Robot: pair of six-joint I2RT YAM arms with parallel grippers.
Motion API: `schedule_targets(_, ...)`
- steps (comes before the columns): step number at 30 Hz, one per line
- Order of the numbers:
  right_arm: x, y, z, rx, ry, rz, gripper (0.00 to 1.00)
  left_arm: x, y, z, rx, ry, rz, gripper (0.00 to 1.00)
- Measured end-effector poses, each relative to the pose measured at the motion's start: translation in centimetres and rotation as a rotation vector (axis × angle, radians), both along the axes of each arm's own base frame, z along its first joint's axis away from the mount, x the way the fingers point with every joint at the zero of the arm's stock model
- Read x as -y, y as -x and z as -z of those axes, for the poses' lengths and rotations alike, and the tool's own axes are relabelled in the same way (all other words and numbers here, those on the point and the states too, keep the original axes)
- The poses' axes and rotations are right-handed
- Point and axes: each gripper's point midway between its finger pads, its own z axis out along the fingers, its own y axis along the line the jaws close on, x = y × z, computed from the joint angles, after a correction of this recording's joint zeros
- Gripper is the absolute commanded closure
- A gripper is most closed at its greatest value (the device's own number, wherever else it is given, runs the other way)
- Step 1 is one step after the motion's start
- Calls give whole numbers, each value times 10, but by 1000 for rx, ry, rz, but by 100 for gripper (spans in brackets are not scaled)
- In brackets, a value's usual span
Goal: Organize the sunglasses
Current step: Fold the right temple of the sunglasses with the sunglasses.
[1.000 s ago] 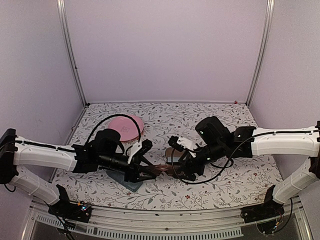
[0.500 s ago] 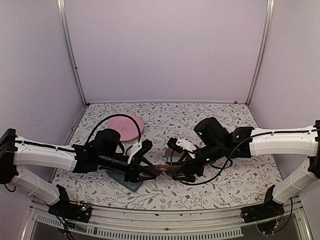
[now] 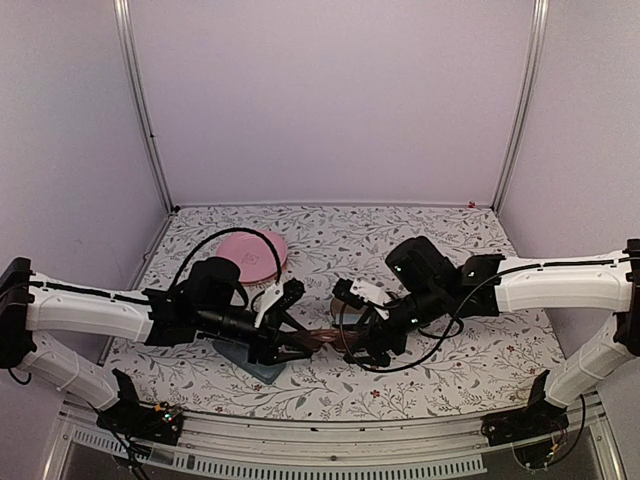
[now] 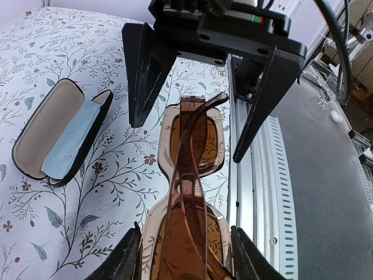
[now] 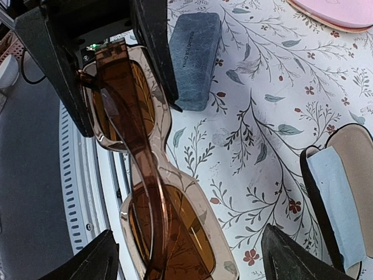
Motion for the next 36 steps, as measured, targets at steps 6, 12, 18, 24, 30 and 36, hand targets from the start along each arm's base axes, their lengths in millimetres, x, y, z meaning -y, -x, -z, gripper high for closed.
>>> schedule_targets(6,0,0,2,-2,3,-3,14,0,1,-1,2,2,5,100)
schedule_targets(12,-1,2,1,-9,-2,-14,15,0,1,-1,3,3,10,100)
schedule_targets(18,-4,6,2,-24,-14,-37,19,0,2,-1,5,7,17,100)
schedule_targets(24,-7,10,4,-42,-23,-58,27,1,3,-2,4,9,20,100)
schedule_targets(30,-10,12,3,-51,-32,-72,36,1,3,-2,4,9,23,100)
schedule_targets(36,-14,13,-3,-49,-49,-83,45,1,5,-2,3,11,31,100)
